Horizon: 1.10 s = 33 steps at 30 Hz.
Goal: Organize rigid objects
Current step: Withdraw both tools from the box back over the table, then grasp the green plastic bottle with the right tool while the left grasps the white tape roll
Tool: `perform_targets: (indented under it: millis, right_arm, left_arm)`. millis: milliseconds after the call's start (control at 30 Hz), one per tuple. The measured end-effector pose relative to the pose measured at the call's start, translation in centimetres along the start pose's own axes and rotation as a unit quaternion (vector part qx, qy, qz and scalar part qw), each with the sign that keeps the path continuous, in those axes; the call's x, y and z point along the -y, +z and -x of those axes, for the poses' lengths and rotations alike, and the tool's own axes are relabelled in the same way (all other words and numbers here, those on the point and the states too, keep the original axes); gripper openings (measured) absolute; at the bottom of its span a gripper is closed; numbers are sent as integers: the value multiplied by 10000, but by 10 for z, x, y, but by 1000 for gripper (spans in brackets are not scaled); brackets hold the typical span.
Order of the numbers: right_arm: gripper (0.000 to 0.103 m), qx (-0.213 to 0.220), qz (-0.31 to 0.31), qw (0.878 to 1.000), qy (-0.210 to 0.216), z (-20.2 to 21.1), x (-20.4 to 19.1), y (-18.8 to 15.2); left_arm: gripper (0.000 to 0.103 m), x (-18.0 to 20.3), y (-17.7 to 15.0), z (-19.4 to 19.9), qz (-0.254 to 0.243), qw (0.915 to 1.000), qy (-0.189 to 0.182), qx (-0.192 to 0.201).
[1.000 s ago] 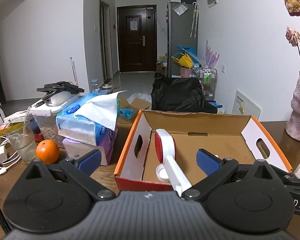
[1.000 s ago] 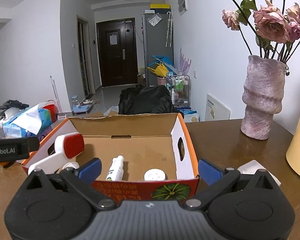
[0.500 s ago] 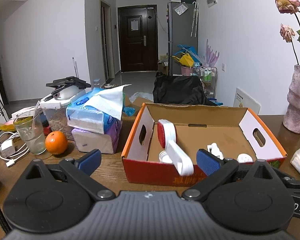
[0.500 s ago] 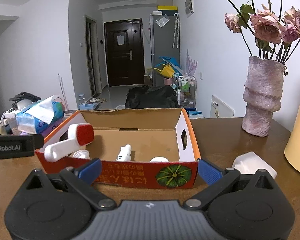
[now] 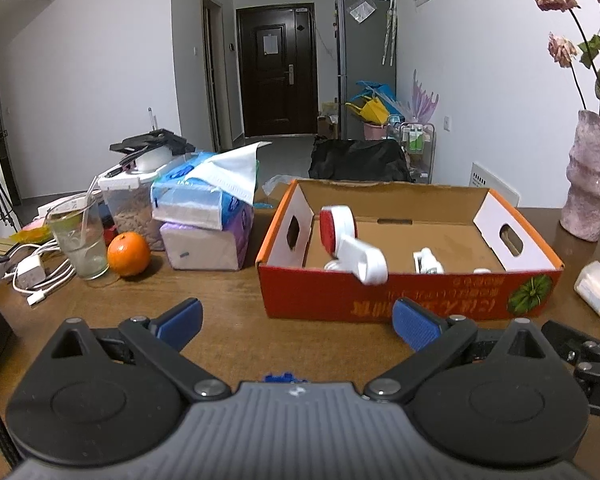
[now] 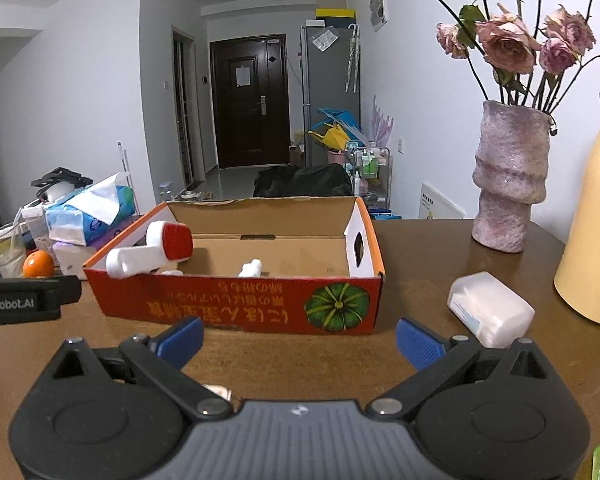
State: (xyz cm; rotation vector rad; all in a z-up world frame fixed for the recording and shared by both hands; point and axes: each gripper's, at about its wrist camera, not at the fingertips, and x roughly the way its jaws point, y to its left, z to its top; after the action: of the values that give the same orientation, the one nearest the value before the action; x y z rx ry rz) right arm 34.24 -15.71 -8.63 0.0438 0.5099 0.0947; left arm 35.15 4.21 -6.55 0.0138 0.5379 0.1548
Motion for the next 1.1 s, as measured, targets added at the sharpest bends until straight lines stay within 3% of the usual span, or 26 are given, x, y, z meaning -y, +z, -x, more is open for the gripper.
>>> perform_targets:
  millis: [700,1100]
  right_arm:
    - [103,-11,132,9999,-46,44,10,-40]
    - [103,93,29,9991,-416,90,40,-57]
  left_arm:
    - [103,2,-45,37,-90,9998,-85,-149]
    - [103,3,-65,57,-34,9994,-183,-287]
